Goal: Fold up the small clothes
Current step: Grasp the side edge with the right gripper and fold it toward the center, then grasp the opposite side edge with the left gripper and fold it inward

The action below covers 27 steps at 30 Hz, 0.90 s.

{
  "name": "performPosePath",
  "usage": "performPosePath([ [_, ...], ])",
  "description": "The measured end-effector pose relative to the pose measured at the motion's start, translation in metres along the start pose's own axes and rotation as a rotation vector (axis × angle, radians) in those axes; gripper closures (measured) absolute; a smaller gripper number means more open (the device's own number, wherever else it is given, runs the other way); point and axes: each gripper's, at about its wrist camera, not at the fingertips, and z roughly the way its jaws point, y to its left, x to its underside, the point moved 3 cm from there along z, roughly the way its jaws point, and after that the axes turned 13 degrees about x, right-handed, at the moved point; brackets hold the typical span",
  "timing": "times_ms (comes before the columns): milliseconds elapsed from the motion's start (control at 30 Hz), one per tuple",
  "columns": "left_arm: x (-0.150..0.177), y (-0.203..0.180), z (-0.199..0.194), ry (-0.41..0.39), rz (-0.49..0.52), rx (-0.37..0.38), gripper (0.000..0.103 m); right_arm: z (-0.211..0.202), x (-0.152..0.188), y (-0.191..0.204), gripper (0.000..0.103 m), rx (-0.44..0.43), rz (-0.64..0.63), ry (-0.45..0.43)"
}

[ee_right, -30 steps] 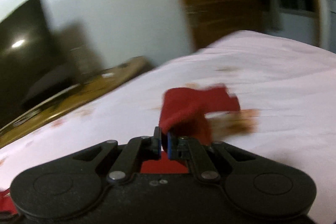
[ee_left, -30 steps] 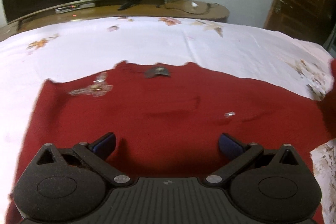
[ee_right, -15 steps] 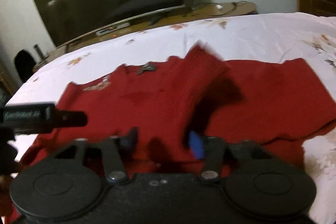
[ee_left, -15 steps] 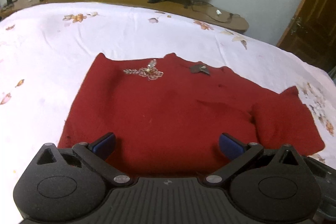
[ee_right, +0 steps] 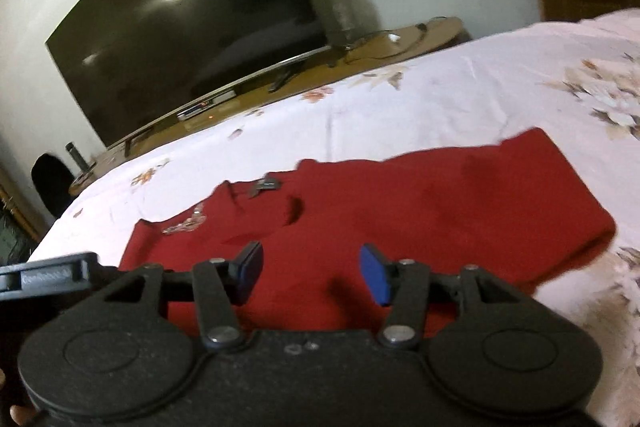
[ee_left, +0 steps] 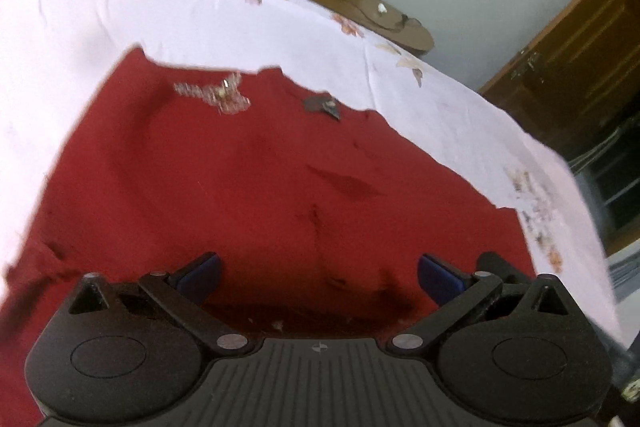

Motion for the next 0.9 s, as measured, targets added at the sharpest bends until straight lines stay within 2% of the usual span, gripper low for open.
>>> performPosePath([
  [200,0.004,-0.002,0.018,-0.003,-0.025,0.041,0.001,0.002,0.008,-0.021,0.050,0.036,0.034,0.012],
  [233,0.005,-0.003,0.019,-0.006,-0.028,0.048,0.019,0.002,0.009,-0.023,0.050,0.037,0.040,0.013],
  [300,0.005,-0.005,0.026,0.022,-0.041,0.084,0.044,0.003,0.010,-0.027,0.050,0.045,0.051,0.010],
  [500,0.005,-0.007,0.041,0.031,-0.063,0.100,0.044,0.003,0.011,-0.036,0.049,0.054,0.071,0.008],
  [633,0.006,-0.007,0.045,0.011,-0.080,0.114,0.046,0.004,0.012,-0.043,0.049,0.066,0.085,0.009],
  [667,0.006,-0.009,0.045,0.000,-0.082,0.113,0.054,0.004,0.012,-0.044,0.049,0.067,0.089,0.009],
  [700,0.007,-0.010,0.046,-0.003,-0.073,0.109,0.081,0.004,0.012,-0.046,0.049,0.070,0.091,0.008],
  [733,0.007,-0.011,0.047,0.006,-0.078,0.108,0.092,0.005,0.012,-0.046,0.049,0.074,0.090,0.008],
  [833,0.006,-0.013,0.041,-0.019,-0.077,0.109,0.092,0.006,0.010,-0.049,0.049,0.092,0.086,0.000],
  [900,0.001,-0.019,0.029,-0.063,-0.063,0.122,0.093,0.006,0.007,-0.050,0.049,0.104,0.085,-0.011],
])
